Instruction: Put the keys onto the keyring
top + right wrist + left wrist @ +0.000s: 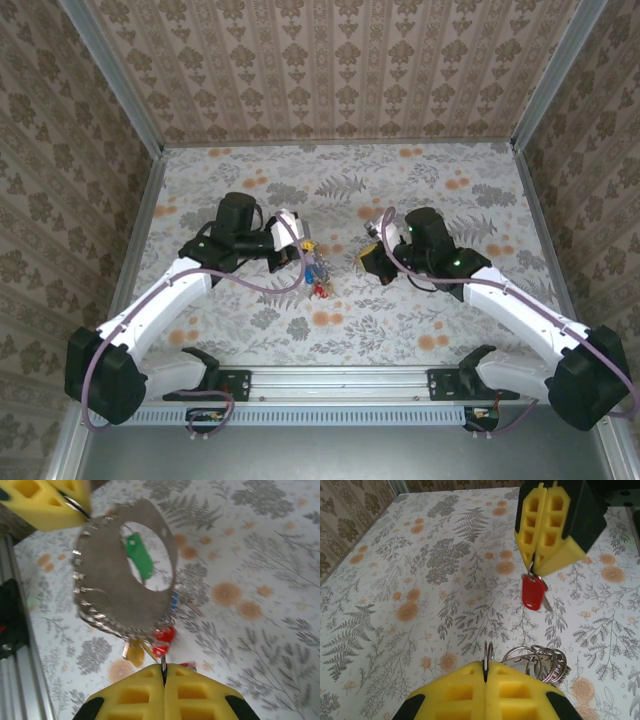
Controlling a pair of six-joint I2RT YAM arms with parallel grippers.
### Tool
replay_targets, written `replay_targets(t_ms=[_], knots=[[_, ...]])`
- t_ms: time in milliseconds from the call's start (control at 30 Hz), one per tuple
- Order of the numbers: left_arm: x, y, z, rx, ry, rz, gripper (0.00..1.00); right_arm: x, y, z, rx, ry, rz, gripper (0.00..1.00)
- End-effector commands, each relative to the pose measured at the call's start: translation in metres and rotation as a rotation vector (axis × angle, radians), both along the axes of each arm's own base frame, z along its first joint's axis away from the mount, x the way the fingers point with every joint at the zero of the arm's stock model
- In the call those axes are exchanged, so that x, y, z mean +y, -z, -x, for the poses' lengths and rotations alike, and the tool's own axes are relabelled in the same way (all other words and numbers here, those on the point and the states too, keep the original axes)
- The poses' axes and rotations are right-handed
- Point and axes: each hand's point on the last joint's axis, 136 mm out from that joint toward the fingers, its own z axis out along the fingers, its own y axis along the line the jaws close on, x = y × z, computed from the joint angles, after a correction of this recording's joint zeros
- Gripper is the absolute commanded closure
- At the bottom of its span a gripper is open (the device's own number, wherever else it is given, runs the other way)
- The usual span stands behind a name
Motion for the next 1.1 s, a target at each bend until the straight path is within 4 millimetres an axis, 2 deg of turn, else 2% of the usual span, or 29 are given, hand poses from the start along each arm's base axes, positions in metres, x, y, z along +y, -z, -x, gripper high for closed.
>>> replay_targets(t_ms=[0,233,500,1067], knots=[[-0.006,-0.014,-0.002,-0.029,-0.001,0.051,1.00,0.026,-0.030,-0.007,-0.037,-0.015,-0.094,1.00],[-0.013,-0.010,0.000,0.000,0.018,0.049,1.00,0.050,-0.047,-0.010,-0.097,-0.031,-0.148,1.00],[-0.018,-0.007,-0.002,0.033,0.009,0.036,1.00,0.058,-0.051,-0.013,-0.132,-0.045,-0.099,1.00],[-0.026,-0.013,-0.002,0.091,0.016,0.100,1.00,0.062,-0.050,-0.022,-0.136,-0.002,-0.096,1.00]])
